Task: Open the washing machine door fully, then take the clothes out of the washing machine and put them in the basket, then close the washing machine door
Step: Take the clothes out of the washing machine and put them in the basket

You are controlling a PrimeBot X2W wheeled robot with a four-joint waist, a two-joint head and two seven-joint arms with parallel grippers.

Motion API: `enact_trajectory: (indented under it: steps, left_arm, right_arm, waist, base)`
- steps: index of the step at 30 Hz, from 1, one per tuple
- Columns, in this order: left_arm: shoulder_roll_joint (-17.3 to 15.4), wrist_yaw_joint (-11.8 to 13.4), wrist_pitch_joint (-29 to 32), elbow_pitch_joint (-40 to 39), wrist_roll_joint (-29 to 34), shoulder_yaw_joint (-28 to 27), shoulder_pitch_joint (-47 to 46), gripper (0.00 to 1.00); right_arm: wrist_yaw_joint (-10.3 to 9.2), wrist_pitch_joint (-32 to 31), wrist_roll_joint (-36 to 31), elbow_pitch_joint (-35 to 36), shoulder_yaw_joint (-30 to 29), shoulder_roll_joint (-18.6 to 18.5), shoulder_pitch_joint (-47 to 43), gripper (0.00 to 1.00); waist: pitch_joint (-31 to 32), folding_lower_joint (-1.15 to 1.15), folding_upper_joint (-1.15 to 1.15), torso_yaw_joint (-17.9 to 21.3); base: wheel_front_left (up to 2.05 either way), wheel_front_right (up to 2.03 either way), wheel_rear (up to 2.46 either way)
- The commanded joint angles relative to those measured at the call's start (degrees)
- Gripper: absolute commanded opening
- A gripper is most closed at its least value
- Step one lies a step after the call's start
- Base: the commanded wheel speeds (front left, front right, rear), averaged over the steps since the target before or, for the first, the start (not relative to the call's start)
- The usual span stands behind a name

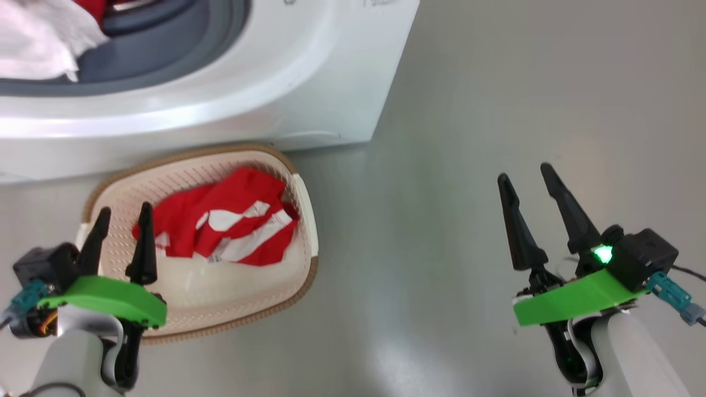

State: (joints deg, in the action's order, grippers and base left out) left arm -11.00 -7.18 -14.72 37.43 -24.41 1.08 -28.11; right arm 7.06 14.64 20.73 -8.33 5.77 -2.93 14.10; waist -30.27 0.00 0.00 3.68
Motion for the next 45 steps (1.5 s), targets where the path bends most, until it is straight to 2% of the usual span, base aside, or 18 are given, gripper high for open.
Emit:
enact_trajectory:
  steps: [1,11,23,34,45]
  left_arm:
    - [-1.5,-0.3,-0.3,-2.2,1.1,-2.4,2.4,1.0]
    - [0.3,-0.3,-0.3,-12.8,4.0,-5.4,9.8,1.0]
    - [2.0,-0.3,-0.3,-22.3,7.0,-7.3,20.6,1.0]
    - [4.3,-0.3,-0.3,-28.1,8.1,-8.9,27.2,1.0]
    - [4.6,-0.3,-0.3,-28.5,8.6,-8.3,26.3,1.0]
  right_arm:
    - [0.43,0.4,-0.4,0.8,0.8,0.1,-1.8,1.0]
    - [0.43,0.4,-0.9,-0.6,-0.1,0.1,-6.2,1.0]
    - [0.43,0.4,-1.4,-1.2,-1.6,0.1,-12.0,1.0]
    - [0.43,0.4,-1.1,-0.8,-2.3,0.1,-15.2,1.0]
    - [0.43,0.4,-1.2,-0.5,-2.6,0.1,-14.8,1.0]
  waist:
    - [4.5,0.0,0.0,-1.1]
    - [12.5,0.0,0.0,-2.4]
    - [19.2,0.0,0.0,-2.8]
    - [20.7,0.0,0.0,-3.1]
    - [19.7,0.0,0.0,-3.4]
  base:
    - [0.0,0.0,0.0]
    - [0.0,0.0,0.0]
    - [0.0,0.0,0.0]
    - [0.0,0.0,0.0]
    - [0.0,0.0,0.0]
